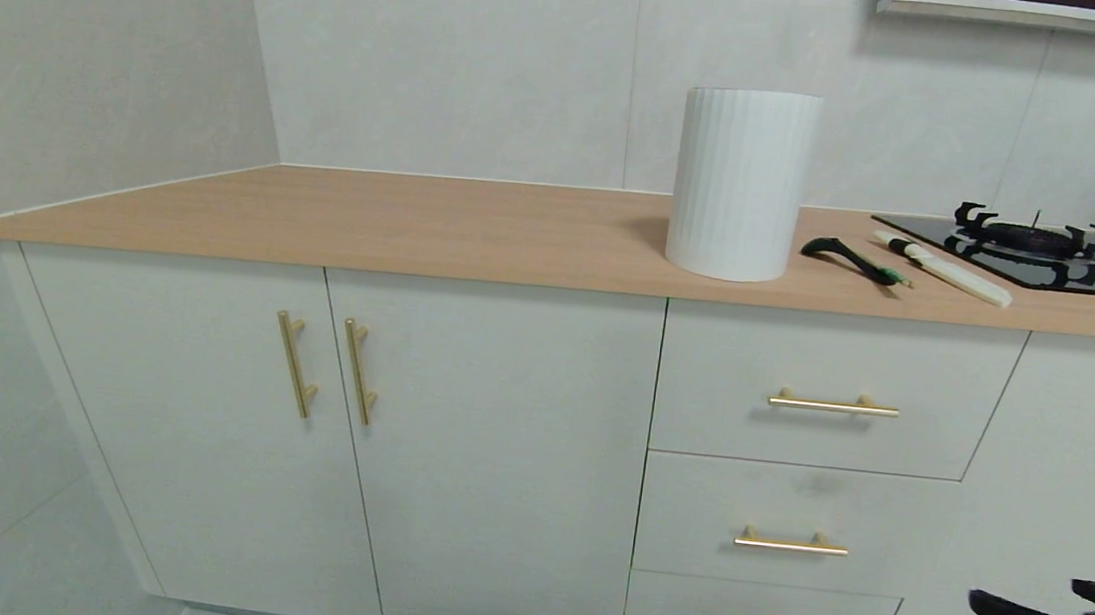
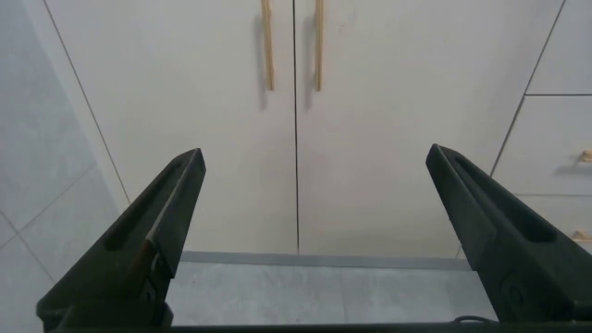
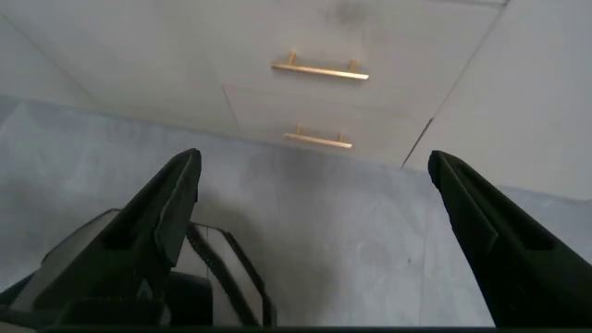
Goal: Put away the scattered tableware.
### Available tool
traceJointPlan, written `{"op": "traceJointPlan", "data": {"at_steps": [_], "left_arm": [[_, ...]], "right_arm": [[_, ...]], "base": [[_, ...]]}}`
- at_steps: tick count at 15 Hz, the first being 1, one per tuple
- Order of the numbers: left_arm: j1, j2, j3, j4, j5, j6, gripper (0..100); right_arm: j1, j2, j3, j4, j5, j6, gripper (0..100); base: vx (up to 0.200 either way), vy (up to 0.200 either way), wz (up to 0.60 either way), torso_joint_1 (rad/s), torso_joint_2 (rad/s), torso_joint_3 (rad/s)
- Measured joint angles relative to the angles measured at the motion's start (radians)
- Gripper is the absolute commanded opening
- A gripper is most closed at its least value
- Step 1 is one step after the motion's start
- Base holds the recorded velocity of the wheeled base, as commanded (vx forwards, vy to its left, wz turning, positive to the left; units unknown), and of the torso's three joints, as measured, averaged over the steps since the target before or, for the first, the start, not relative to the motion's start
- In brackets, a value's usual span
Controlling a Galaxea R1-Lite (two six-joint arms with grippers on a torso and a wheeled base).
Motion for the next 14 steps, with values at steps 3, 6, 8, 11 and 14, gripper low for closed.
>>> {"op": "traceJointPlan", "data": {"at_steps": [3, 6, 8, 11, 14], "left_arm": [[0.0, 0.0, 0.0, 0.0, 0.0, 0.0, 100], [0.0, 0.0, 0.0, 0.0, 0.0, 0.0, 100], [0.0, 0.0, 0.0, 0.0, 0.0, 0.0, 100], [0.0, 0.0, 0.0, 0.0, 0.0, 0.0, 100], [0.0, 0.0, 0.0, 0.0, 0.0, 0.0, 100]], "right_arm": [[0.003, 0.276, -0.042, -0.187, -0.003, 0.001, 100], [0.005, 0.521, -0.09, -0.343, -0.01, 0.007, 100], [0.006, 0.67, -0.117, -0.455, -0.026, 0.007, 100], [0.009, 0.883, -0.144, -0.676, -0.074, 0.007, 100], [0.013, 1.094, -0.173, -0.882, -0.132, 0.008, 100]], "base": [[0.0, 0.0, 0.0, 0.0, 0.0, 0.0], [0.0, 0.0, 0.0, 0.0, 0.0, 0.0], [0.0, 0.0, 0.0, 0.0, 0.0, 0.0], [0.0, 0.0, 0.0, 0.0, 0.0, 0.0], [0.0, 0.0, 0.0, 0.0, 0.0, 0.0]]}}
